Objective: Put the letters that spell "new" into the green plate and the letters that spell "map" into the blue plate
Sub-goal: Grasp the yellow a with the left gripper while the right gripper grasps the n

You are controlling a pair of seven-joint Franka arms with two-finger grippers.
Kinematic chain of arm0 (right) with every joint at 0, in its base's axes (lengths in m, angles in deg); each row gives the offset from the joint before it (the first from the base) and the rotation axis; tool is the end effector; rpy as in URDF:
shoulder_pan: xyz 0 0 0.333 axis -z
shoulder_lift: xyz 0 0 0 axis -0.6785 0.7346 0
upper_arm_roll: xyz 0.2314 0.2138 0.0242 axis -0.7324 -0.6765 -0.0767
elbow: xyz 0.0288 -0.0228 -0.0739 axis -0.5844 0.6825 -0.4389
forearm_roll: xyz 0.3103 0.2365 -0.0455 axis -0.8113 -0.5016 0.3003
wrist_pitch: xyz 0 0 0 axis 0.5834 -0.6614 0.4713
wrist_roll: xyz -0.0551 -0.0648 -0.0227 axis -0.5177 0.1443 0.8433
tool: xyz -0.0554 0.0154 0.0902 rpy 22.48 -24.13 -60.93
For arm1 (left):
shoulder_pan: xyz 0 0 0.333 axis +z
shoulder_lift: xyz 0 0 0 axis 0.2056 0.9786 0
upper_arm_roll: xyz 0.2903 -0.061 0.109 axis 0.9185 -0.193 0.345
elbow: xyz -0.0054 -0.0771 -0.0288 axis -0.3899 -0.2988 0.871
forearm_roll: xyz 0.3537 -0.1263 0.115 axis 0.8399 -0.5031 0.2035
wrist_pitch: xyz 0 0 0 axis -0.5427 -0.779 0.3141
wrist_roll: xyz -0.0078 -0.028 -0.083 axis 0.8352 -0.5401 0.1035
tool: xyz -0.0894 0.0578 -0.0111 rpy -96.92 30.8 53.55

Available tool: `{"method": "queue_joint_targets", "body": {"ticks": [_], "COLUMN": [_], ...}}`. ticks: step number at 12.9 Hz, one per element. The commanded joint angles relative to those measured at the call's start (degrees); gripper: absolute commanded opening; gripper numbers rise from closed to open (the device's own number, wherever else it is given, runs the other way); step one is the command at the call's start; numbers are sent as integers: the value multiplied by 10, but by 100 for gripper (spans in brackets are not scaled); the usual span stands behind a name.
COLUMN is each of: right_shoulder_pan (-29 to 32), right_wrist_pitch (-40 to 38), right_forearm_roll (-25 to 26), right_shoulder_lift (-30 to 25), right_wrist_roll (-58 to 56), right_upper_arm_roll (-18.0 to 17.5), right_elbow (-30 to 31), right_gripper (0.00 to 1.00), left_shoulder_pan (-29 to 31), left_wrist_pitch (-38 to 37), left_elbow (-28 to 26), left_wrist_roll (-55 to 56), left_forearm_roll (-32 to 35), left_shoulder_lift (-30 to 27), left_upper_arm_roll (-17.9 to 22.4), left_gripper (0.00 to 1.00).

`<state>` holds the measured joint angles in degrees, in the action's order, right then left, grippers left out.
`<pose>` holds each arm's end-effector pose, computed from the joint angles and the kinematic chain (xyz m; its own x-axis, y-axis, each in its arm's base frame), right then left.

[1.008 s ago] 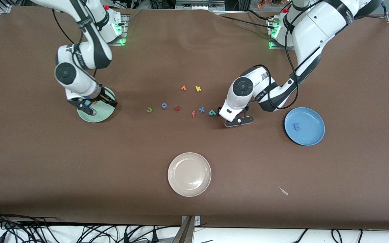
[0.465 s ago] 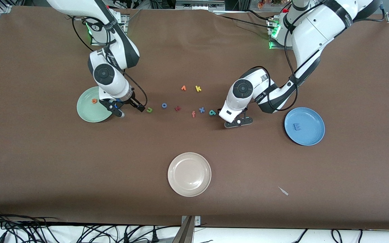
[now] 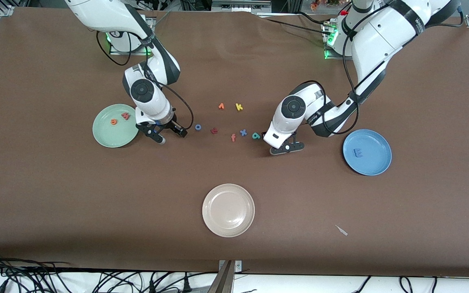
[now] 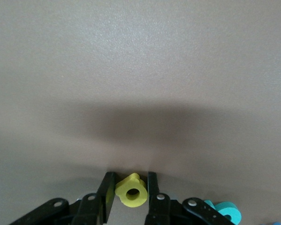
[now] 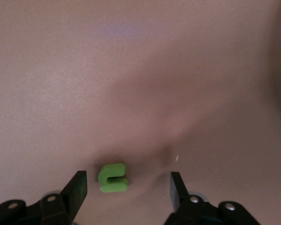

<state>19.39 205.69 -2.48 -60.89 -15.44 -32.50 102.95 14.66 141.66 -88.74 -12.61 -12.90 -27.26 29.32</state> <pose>0.4762 0.2736 0.1801 0.8298 -0.5568 -0.0381 -0.5579 -0.8293 -0.0325 0.5103 -0.3465 0.1728 0.9742 0.2036 -0.0974 0.2049 -0.9788 0.0036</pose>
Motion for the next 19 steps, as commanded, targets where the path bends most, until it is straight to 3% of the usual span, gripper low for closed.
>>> {"method": "queue_joint_targets", "body": {"ticks": [1,3,4,5,6,7,9,12,15,19], "right_shoulder_pan": [-11,-14,-14,-14,-14,-14,-13,-13,-13,-12], "right_wrist_pitch": [35,50,50,50,48,45,38,-80,-209,-253], "right_forearm_roll": [-6,-6,-6,-6,-6,-6,-6,-4,-4,-1], "right_shoulder_lift": [19,22,22,21,19,15,4,-51,-111,-131], "right_wrist_roll": [4,4,3,4,4,4,1,-16,-85,-220], "right_upper_arm_roll": [3,3,3,3,3,4,7,29,73,162], "right_elbow": [-8,3,6,6,6,6,9,7,6,13], "right_gripper": [76,69,58,39,26,20,20,20,19,20], "left_shoulder_pan": [-5,-5,-5,-5,0,5,29,114,207,263], "left_wrist_pitch": [3,4,3,3,0,-4,-17,-75,-181,-271], "left_elbow": [11,11,11,11,12,14,14,15,35,54], "left_wrist_roll": [12,12,12,10,4,1,-24,-119,-248,-398], "left_forearm_roll": [20,21,21,21,20,18,10,-14,-18,-14], "left_shoulder_lift": [9,9,9,9,8,4,-4,-11,-12,-16], "left_upper_arm_roll": [2,2,3,3,2,1,-5,-57,-112,-113], "left_gripper": [30,25,22,19,16,13,11,10,9,9]}}
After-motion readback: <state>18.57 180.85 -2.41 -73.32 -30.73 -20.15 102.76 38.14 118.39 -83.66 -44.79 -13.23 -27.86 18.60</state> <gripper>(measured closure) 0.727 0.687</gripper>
